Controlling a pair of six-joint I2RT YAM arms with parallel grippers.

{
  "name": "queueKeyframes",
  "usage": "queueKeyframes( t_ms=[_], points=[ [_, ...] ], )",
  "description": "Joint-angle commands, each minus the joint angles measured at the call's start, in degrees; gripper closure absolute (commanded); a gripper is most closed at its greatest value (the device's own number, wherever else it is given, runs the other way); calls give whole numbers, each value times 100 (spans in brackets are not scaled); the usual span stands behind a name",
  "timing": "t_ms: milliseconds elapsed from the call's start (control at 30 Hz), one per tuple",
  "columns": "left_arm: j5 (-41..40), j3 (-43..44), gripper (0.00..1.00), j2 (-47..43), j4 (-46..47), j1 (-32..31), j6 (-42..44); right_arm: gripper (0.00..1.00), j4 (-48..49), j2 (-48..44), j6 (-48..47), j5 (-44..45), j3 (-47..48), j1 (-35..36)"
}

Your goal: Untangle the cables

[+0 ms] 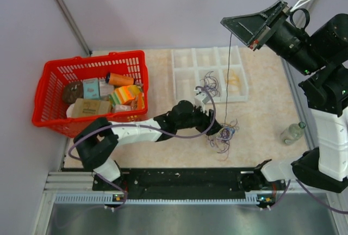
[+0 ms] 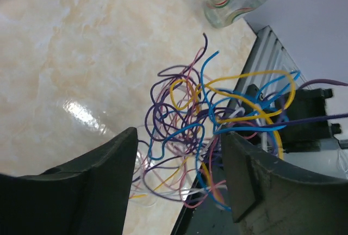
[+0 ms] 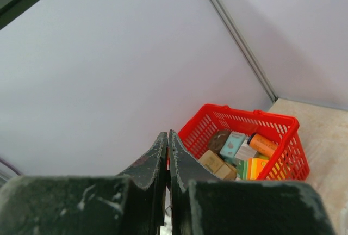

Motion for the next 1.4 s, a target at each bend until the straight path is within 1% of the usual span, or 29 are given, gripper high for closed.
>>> queueKeyframes(
  t_ms=[0,33,67,100,133,167,267,333,433,467,533,567,600,633,700,800,833,867,933,967,1033,1167,1233,1367],
  points=[
    [587,112,43,722,653,256,-346,100,510,120,172,-14,599,101],
    [658,77,57,810,855,273,-329,100,545,164,173,30,713,109],
    [667,85,68,863,848,291,-312,100,589,190,164,91,845,109],
    [563,94,83,872,709,300,-259,100,615,225,138,170,977,109],
    [457,76,95,872,560,317,-189,100,659,243,103,249,1126,109],
    [361,41,100,864,471,352,-127,100,746,252,59,328,1215,109],
    [-253,-73,100,732,-169,475,-13,100,966,174,-265,697,1496,101],
    [-746,-134,100,592,-644,537,66,100,1211,-2,-538,978,1515,109],
    [-1230,-257,100,206,-1102,520,312,100,1922,-397,-723,998,1007,101],
    [-1484,-406,100,-65,-1112,493,382,100,2108,-476,-776,980,831,109],
    [-1583,-643,100,-470,-1103,493,532,100,2267,-486,-890,1067,741,109],
    [-1374,-775,100,-768,-1094,493,576,100,2233,-443,-943,1094,732,109],
    [-946,-933,91,-1119,-981,493,620,100,2119,-390,-961,1085,697,109],
    [-584,-1074,76,-1436,-832,467,690,100,2014,-346,-944,1042,601,109],
    [-712,-1215,53,-2104,-987,309,682,100,1995,-345,-839,875,181,118],
    [-835,-1111,40,-2712,-1558,282,647,100,2039,-328,-724,830,-435,101],
    [-844,-1058,38,-2879,-1691,291,673,100,2057,-319,-672,830,-585,101],
    [-740,-1049,34,-3011,-1744,291,725,100,2092,-319,-619,795,-760,109],
    [-180,-1040,25,-3188,-1535,265,874,100,2302,-371,-505,725,-1147,109],
    [-29,-1049,20,-3223,-1386,178,927,100,2364,-433,-452,733,-1349,127],
    [-141,-979,20,-3101,-1253,-112,1050,100,2487,-556,-417,830,-1640,188],
    [-422,-750,22,-2355,-981,-526,1270,100,2435,-705,-276,830,-1702,206],
    [-405,-645,22,-1890,-657,-570,1419,100,2444,-767,-188,778,-1659,232],
    [-537,-276,20,-1125,-392,-561,1727,100,2435,-846,-47,655,-1527,267]
  ],
)
